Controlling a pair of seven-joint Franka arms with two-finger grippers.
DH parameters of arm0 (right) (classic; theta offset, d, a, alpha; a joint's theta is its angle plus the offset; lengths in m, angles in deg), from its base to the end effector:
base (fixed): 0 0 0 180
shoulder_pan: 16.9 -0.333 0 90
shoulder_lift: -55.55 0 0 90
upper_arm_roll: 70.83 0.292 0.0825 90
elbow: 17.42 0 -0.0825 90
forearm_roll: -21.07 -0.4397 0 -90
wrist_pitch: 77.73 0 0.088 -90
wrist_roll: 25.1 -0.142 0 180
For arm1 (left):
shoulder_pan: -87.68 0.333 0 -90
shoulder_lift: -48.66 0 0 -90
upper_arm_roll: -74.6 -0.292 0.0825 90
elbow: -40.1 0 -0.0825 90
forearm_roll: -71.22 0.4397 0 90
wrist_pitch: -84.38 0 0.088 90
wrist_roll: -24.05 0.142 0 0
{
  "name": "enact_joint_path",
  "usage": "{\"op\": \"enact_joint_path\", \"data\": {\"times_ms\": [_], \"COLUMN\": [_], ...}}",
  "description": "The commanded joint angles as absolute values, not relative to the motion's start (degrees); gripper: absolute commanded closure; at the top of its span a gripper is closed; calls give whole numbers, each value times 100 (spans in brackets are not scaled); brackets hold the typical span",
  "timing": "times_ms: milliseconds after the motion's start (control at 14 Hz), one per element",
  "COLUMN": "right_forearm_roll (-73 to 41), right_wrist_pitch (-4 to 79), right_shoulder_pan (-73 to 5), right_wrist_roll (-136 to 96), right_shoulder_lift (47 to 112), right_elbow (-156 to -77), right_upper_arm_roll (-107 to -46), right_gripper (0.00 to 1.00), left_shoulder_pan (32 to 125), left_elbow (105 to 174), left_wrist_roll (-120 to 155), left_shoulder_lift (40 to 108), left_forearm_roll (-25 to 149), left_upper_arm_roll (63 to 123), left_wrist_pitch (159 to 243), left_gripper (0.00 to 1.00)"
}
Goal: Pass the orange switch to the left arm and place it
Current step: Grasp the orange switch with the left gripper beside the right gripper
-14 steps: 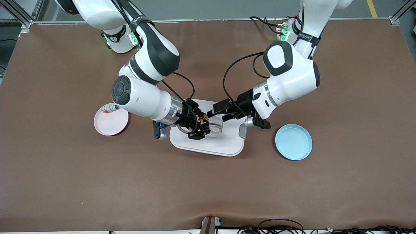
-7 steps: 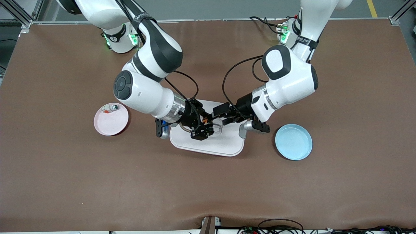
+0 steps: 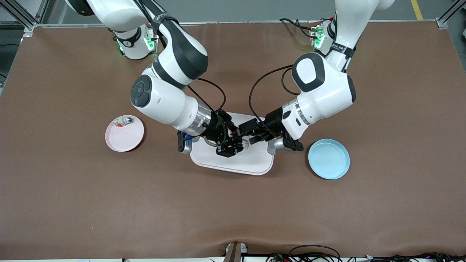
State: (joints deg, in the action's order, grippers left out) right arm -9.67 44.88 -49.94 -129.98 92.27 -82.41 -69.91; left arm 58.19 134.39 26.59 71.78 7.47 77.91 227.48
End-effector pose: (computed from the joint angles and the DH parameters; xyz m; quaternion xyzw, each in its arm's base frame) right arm 0.6640 0.4875 0.4183 -0.7119 0.6327 0.1724 0.2515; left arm 0.6368 -0.4214 0.3583 0.8884 0.0792 0.0721 0.4463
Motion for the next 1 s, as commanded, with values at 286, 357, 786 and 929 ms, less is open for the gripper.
{"op": "enact_joint_path", "data": {"times_ms": [286,357,786,929], "right_forearm_roll": [-1110,-1110,-1110,-1110], "right_wrist_pitch": [4805,4805,4805,4805], "right_shoulder_pan": [-5082,-5082,-5056,-5056], "right_wrist_roll": [-13206,-13189,-13189,-13189], "right_shoulder_lift": [9484,9484,9492,9492], "right_elbow": [-7912,-7912,-7895,-7895], "right_upper_arm_roll": [-7030,-7030,-6969,-6969], "right_gripper": [100,100,100,100], "left_shoulder_pan": [5709,5709,5727,5727], "left_elbow": [13230,13230,13247,13265], "left_wrist_roll": [2818,2818,3168,3310], "left_shoulder_lift": [7310,7310,7310,7318], "left_forearm_roll": [591,591,644,635], "left_upper_arm_roll": [7776,7776,7776,7776], "left_wrist_pitch": [22860,22860,22860,22860], "left_gripper": [0,0,37,53]}}
